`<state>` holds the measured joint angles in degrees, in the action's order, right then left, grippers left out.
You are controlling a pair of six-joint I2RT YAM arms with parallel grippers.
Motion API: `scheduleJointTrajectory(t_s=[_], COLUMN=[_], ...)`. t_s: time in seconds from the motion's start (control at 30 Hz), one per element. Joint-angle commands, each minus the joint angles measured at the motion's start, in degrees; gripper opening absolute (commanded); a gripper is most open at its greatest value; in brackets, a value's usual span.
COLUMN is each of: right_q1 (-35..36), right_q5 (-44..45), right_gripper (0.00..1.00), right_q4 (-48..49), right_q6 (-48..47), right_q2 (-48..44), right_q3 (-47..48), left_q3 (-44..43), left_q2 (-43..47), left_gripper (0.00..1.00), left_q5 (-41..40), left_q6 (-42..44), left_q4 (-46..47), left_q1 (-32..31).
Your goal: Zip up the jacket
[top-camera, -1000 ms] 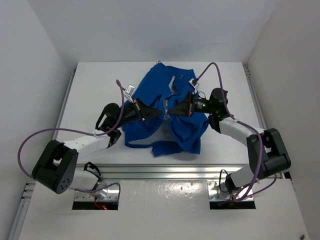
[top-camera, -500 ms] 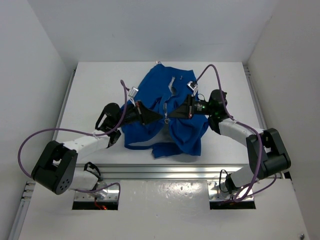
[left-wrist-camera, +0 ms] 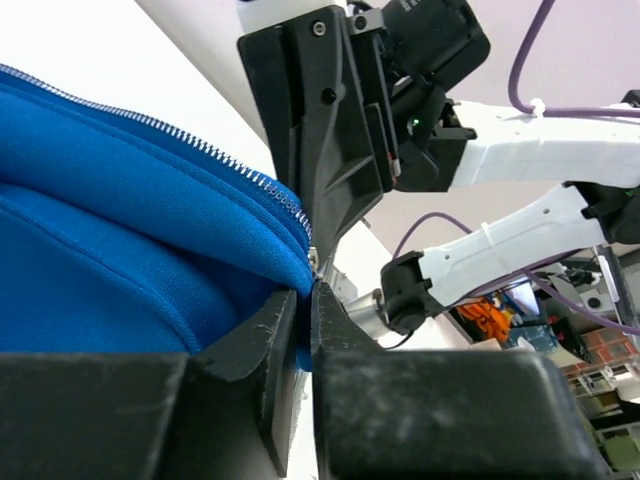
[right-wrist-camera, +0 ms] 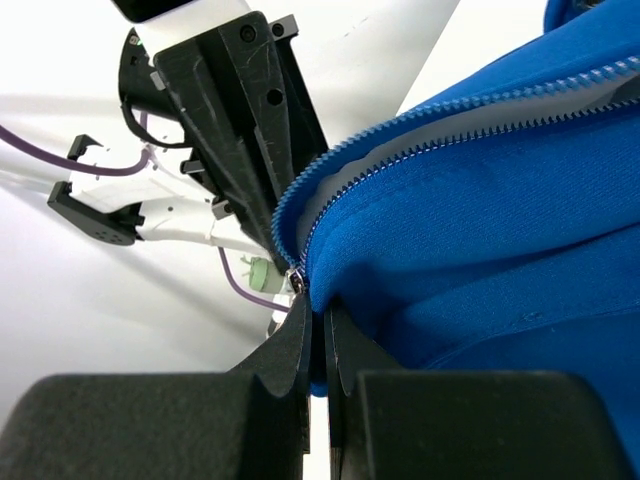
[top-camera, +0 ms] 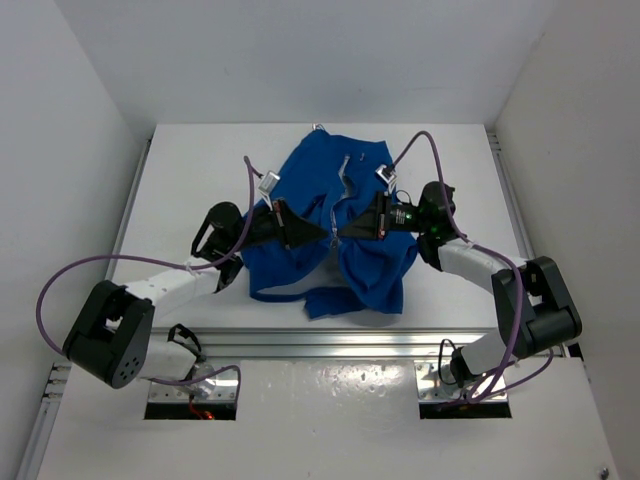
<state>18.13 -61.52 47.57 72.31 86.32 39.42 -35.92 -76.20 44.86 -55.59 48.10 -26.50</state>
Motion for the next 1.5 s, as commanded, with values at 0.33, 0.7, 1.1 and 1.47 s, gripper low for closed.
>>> scheduleJointTrajectory(t_s=[0.33, 0.7, 1.1, 1.47], right_q1=[1.0, 0.9, 0.9, 0.9], right_q5=[2.2, 2.1, 2.1, 2.1], right_gripper=[0.00, 0.00, 0.00, 0.00], right_q4=[5.1, 5.6, 5.5, 5.7], right_q6=[1.3, 1.3, 1.4, 1.8], right_q2=[-1.0, -2.0, -2.1, -1.8], right_q3=[1.3, -0.6, -0.7, -0.1], left_q3=[-2.6, -0.9, -0.9, -1.4], left_q2=[-0.9, -0.3, -0.3, -0.3], left_gripper=[0.29, 0.30, 0.37, 0.08], left_q5=[1.4, 0.2, 0.2, -0.3], left_q6=[-0.7, -6.4, -8.0, -4.6], left_q4=[0.9, 6.7, 7.5, 3.8], left_q1=[-4.2, -1.7, -0.4, -0.4])
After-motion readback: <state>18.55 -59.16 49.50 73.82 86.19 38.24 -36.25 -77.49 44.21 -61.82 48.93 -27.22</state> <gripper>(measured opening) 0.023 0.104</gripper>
